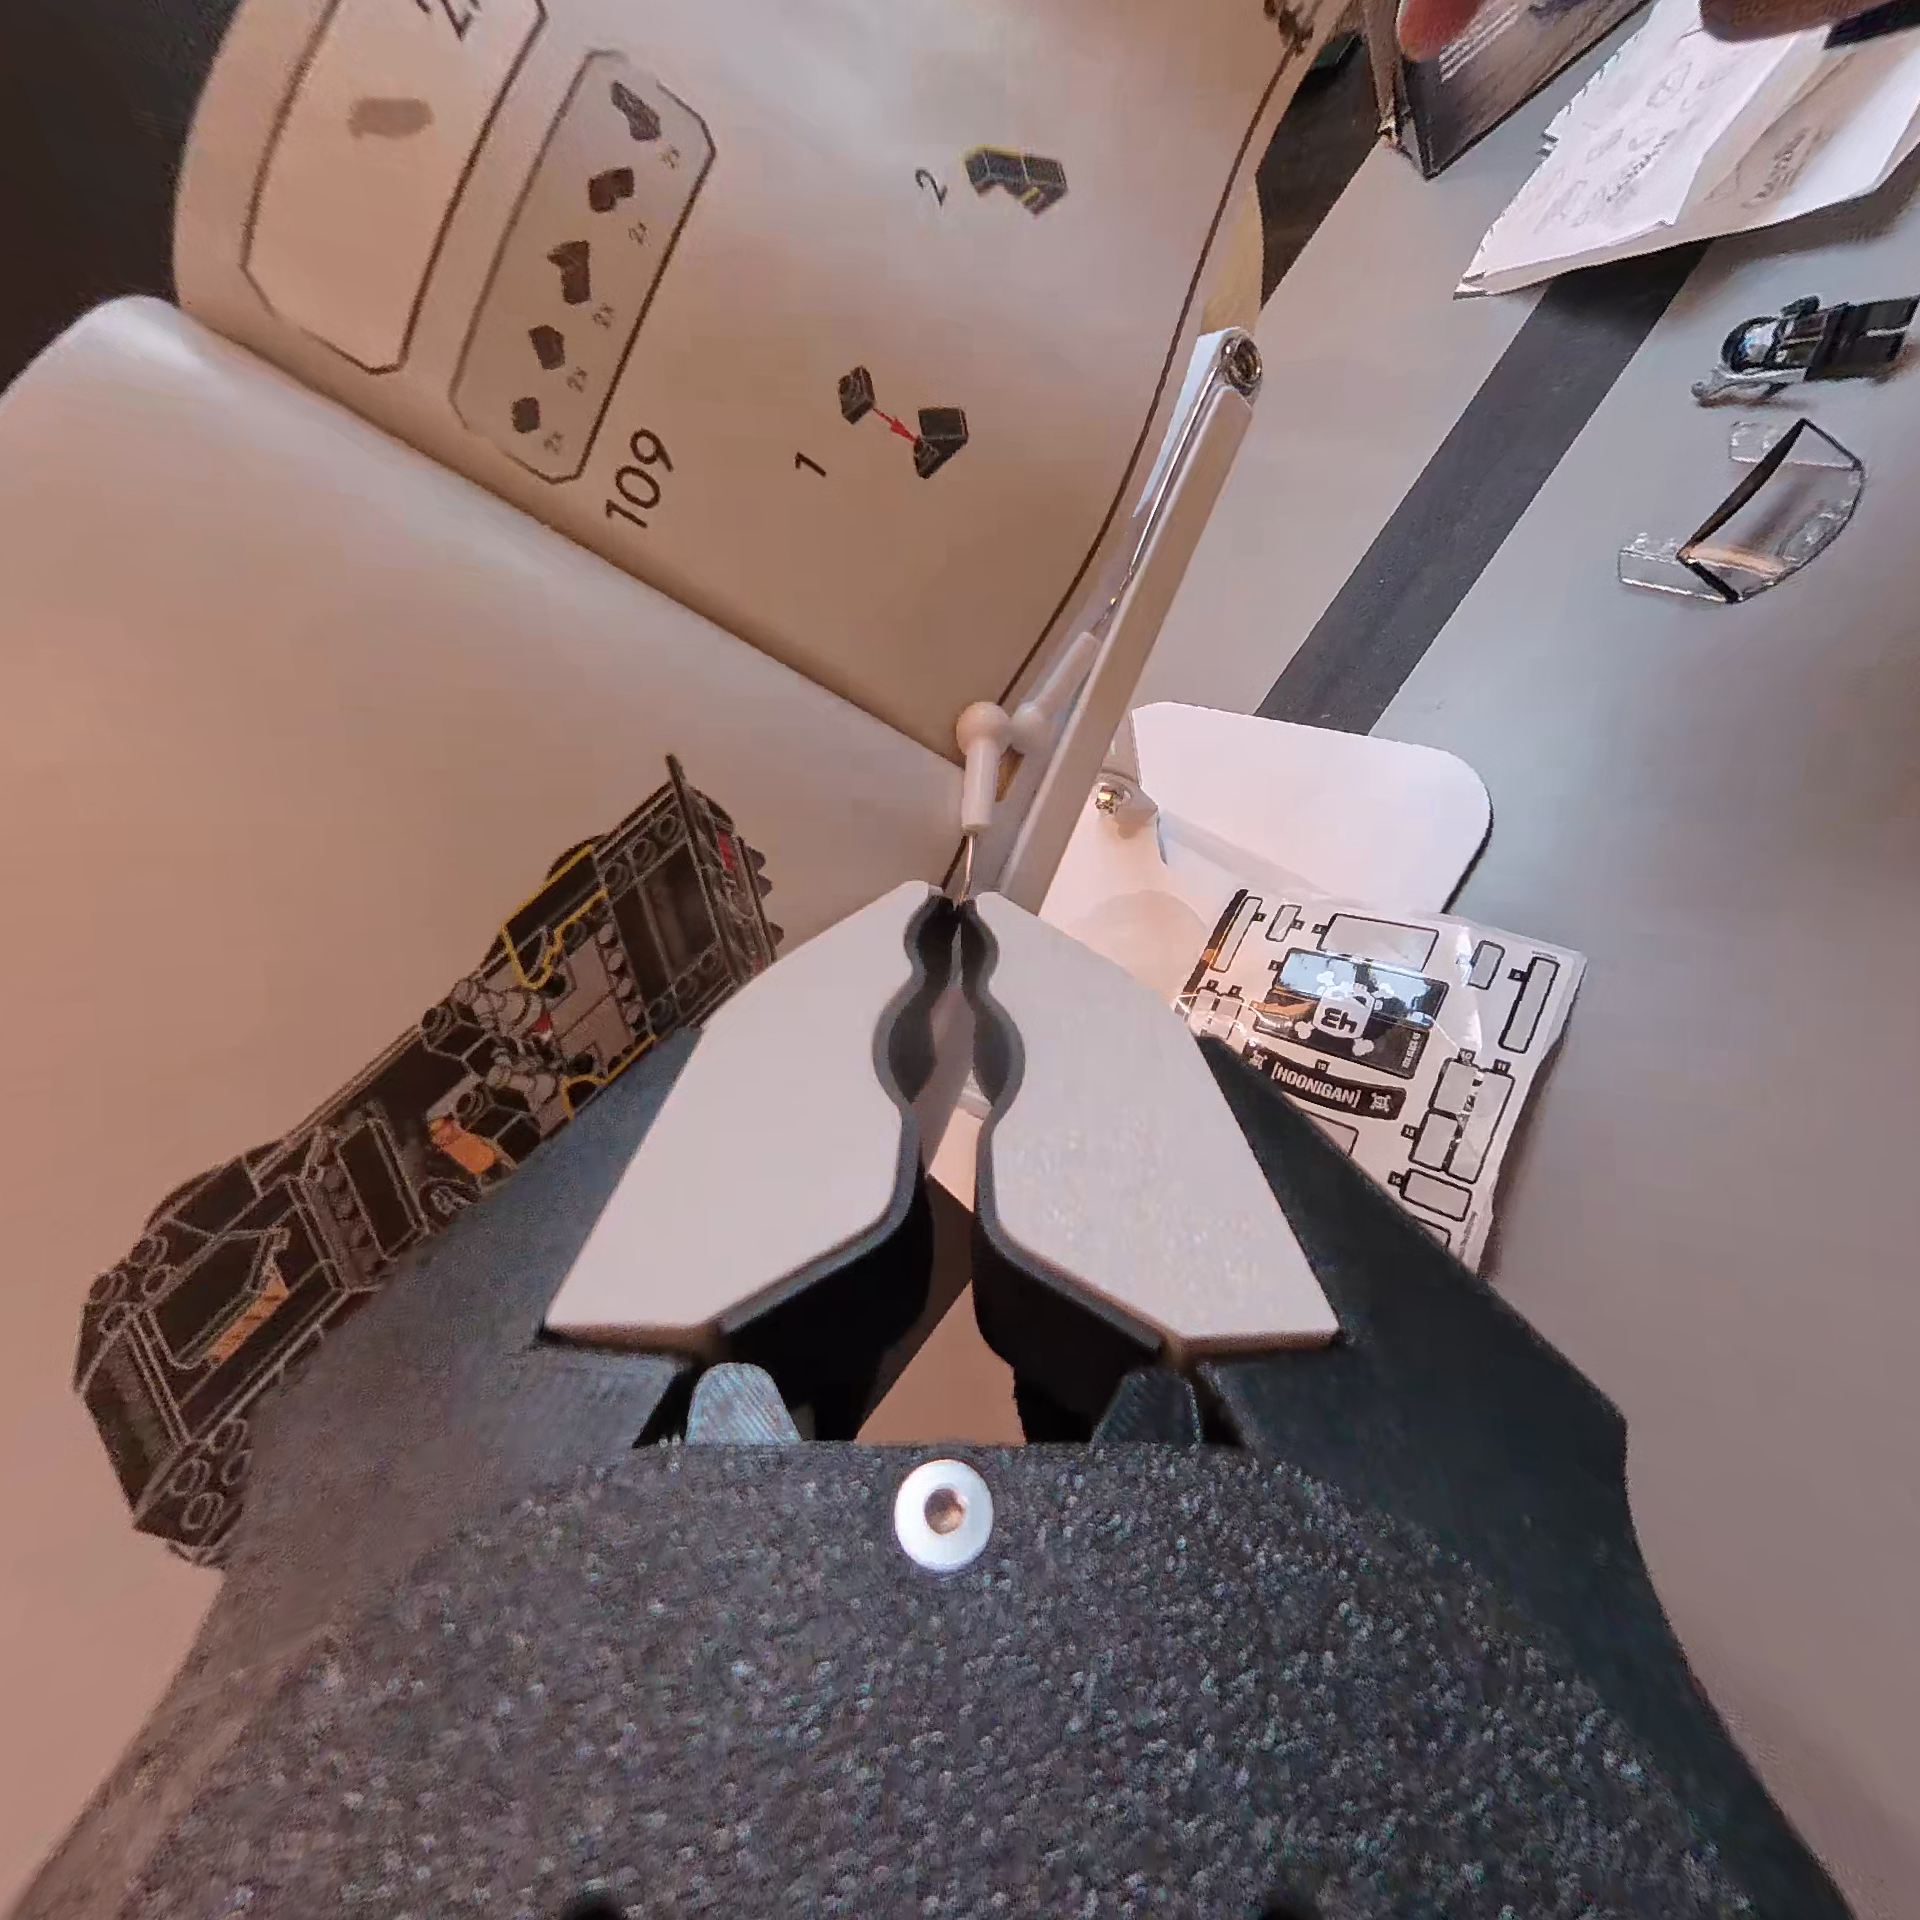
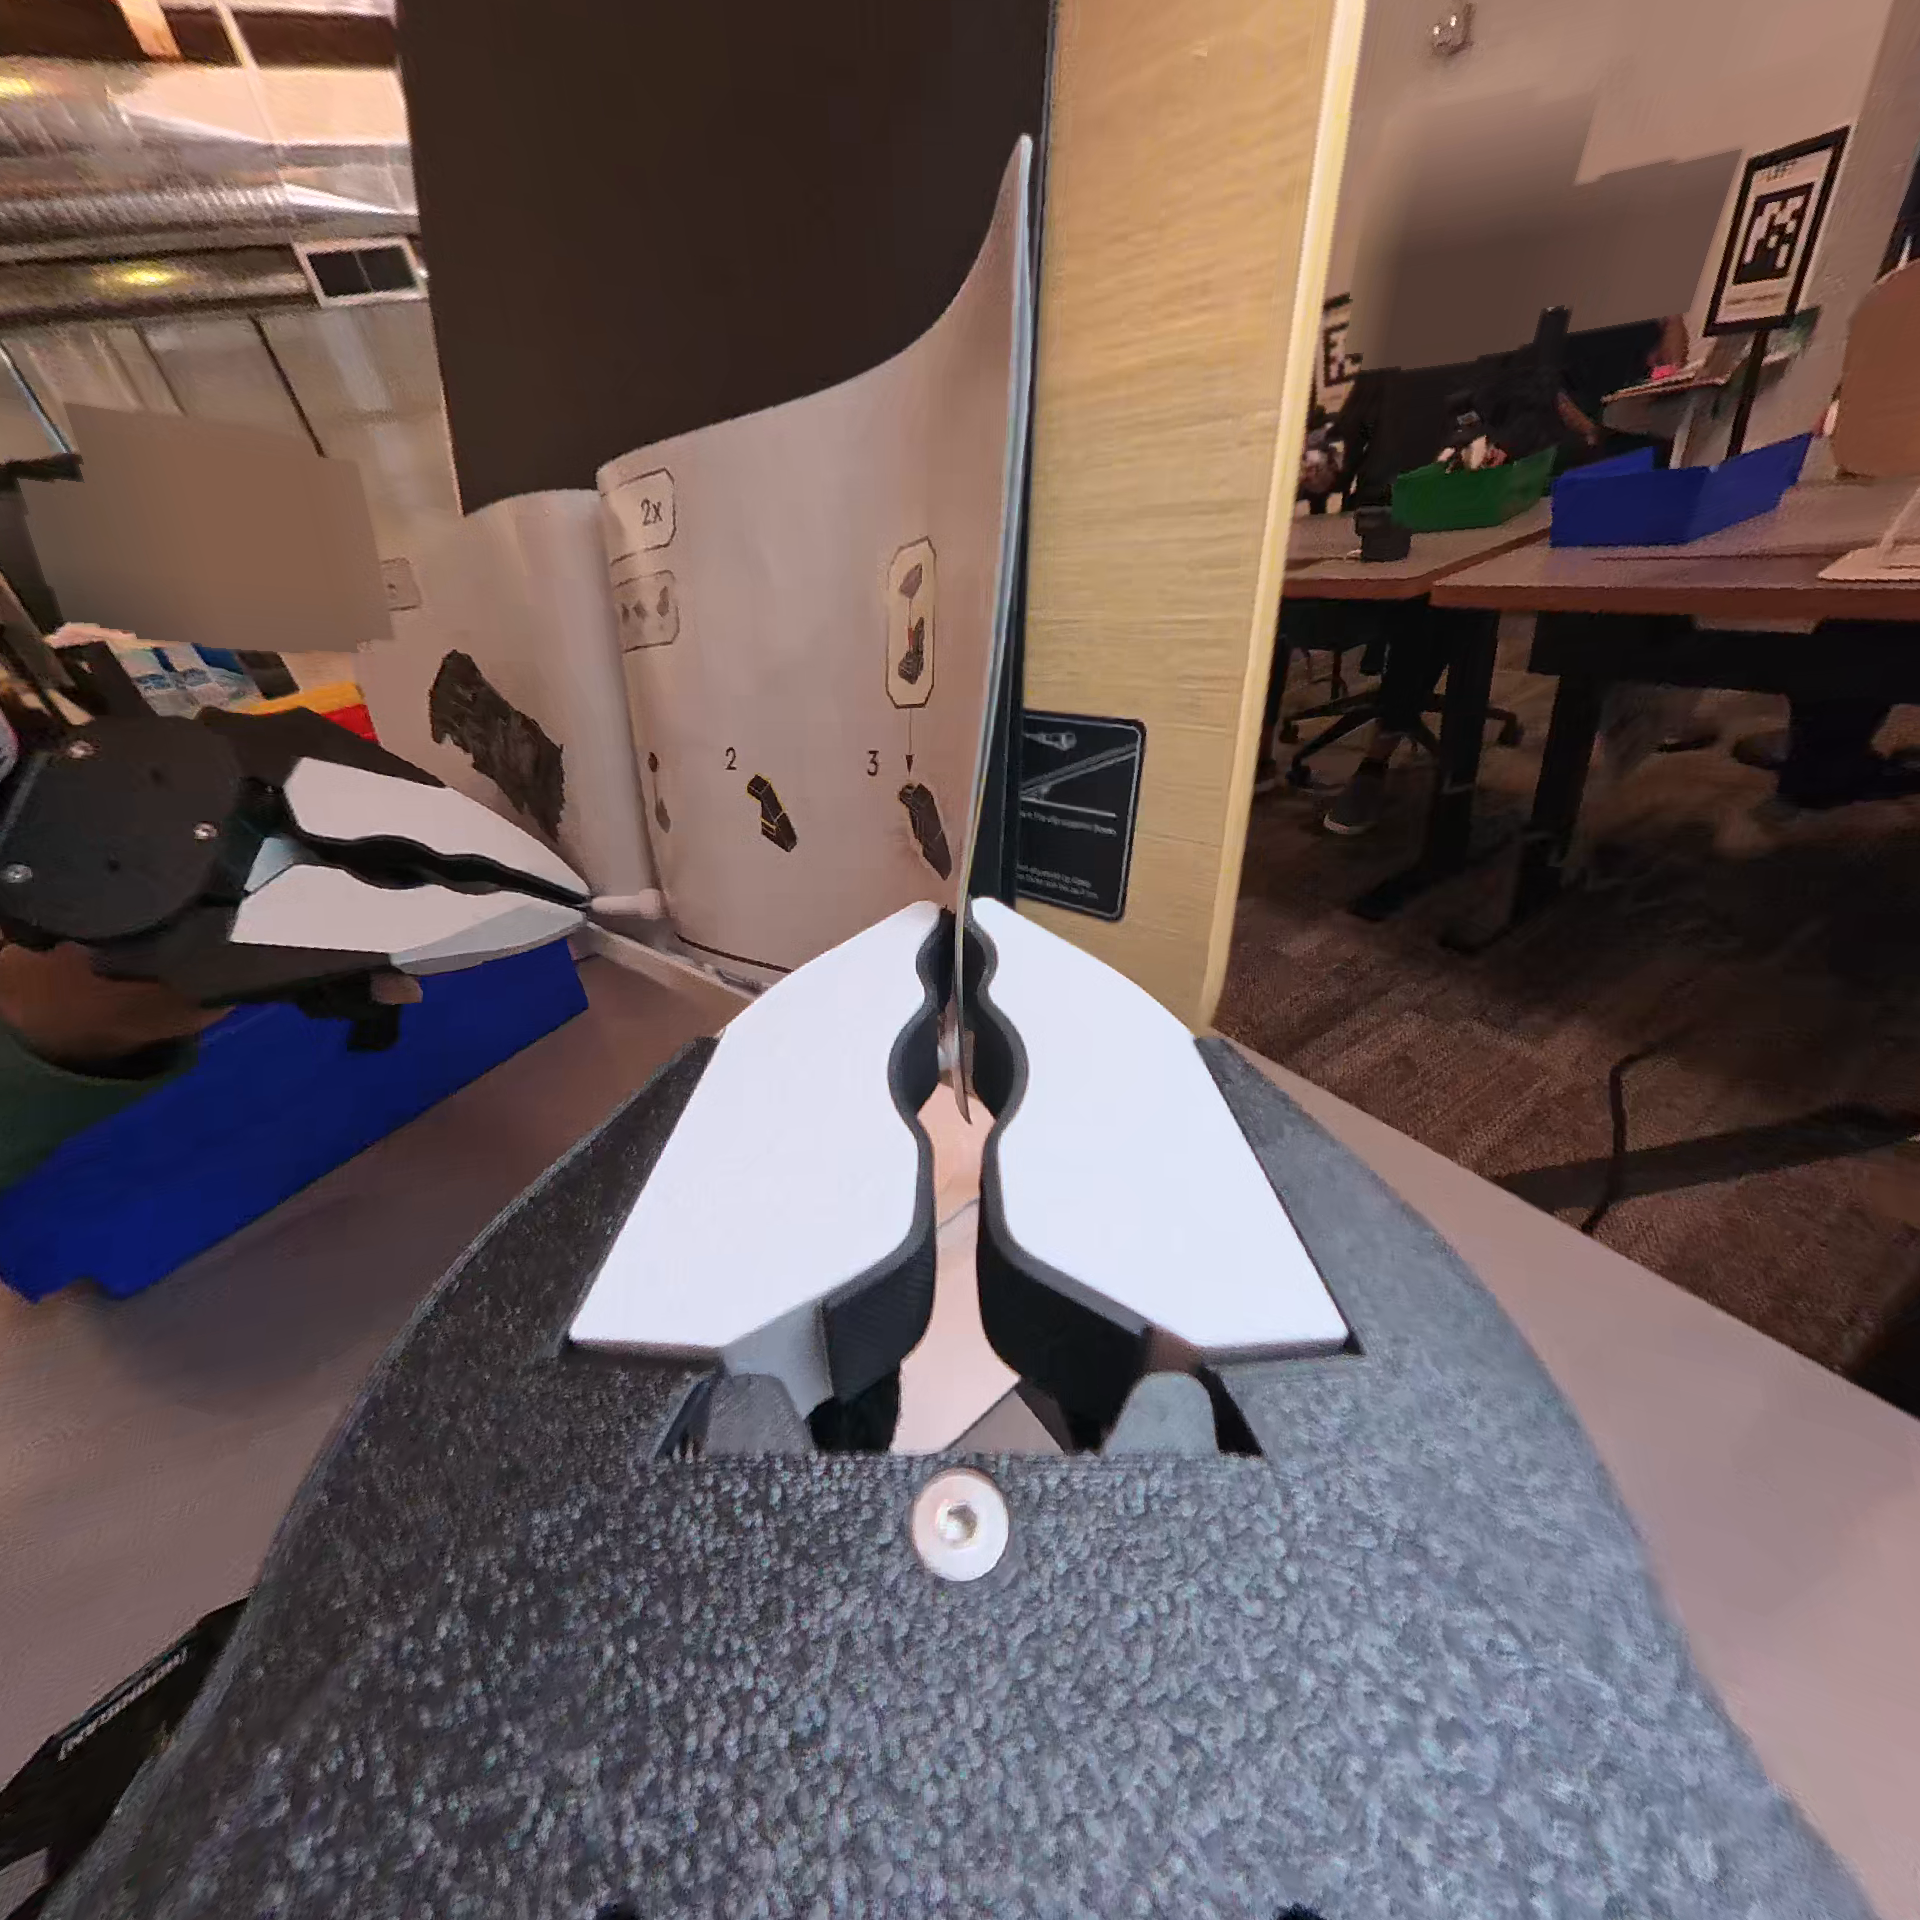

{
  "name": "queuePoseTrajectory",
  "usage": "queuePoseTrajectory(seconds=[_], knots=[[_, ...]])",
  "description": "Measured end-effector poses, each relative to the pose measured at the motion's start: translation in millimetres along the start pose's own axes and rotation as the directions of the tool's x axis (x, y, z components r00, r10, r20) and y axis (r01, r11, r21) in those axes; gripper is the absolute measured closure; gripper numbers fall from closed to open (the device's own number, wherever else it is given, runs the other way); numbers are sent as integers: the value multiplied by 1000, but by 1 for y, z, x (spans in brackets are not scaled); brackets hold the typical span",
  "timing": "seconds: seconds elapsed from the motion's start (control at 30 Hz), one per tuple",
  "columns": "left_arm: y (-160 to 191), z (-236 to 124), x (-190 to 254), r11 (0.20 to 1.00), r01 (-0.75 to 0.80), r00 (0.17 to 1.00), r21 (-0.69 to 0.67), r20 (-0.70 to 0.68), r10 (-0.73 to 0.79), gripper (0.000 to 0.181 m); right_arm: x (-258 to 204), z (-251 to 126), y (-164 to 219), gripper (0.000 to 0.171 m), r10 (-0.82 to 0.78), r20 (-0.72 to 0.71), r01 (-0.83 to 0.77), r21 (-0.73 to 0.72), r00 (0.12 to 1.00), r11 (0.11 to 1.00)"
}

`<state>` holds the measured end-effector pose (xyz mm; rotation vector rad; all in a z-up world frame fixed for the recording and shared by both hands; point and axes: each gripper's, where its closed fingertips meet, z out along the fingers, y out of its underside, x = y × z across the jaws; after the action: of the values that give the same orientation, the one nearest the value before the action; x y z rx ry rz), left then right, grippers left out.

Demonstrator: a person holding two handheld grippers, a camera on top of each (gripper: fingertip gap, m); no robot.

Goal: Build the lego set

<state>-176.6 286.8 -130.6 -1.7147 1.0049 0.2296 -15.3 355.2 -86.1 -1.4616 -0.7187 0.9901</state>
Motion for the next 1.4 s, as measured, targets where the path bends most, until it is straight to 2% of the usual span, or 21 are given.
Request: queuePoseTrajectory(seconds=[0.13, 0.23, 0.57, 0.77, 0.87, 0.97, 1.03, 1.1, 1.17, 1.27, 1.4], knots=[[-2, -1, -1, 997, 51, 999, 63, -20, -50, 178, 9, 4, 12, 171, 8, -50, -10, -38, 999, 999], [-3, -1, -1, 997, 36, 999, 73, -5, -35, 178, 14, 6, 18, 170, 18, -72, -22, -49, 997, 999], [-3, -1, -1, 981, 138, 990, 134, -7, -138, 178, 17, 7, 27, 170, 55, -92, -58, -28, 994, 998], [-14, -12, 3, 967, 175, 984, 188, 0, -178, 167, 13, -10, -3, 143, 23, -109, -18, 53, 994, 998], [-19, -26, -3, 939, 242, 968, 244, 8, -252, 166, 10, -27, -17, 131, -13, -172, 23, 56, 985, 998], [-22, -55, -23, 886, 307, 931, 348, 82, -355, 172, -6, -56, -30, 131, -83, -253, 110, 97, 964, 989], [-21, -79, -44, 825, 357, 878, 437, 145, -457, 179, -32, -76, -32, 132, -143, -262, 176, 108, 954, 978], [-14, -100, -68, 779, 381, 812, 497, 224, -540, 181, -60, -94, -22, 135, -191, -256, 218, 80, 948, 973], [-8, -113, -87, 768, 375, 765, 519, 295, -573, 181, -86, -112, -6, 142, -215, -244, 230, 38, 946, 972], [-2, -117, -104, 794, 352, 738, 495, 375, -561, 181, -122, -140, 23, 151, -196, -223, 201, -3, 955, 980], [4, -116, -121, 778, 371, 688, 507, 412, -597, 181, -146, -174, 51, 158, -166, -295, 177, 9, 941, 984]])
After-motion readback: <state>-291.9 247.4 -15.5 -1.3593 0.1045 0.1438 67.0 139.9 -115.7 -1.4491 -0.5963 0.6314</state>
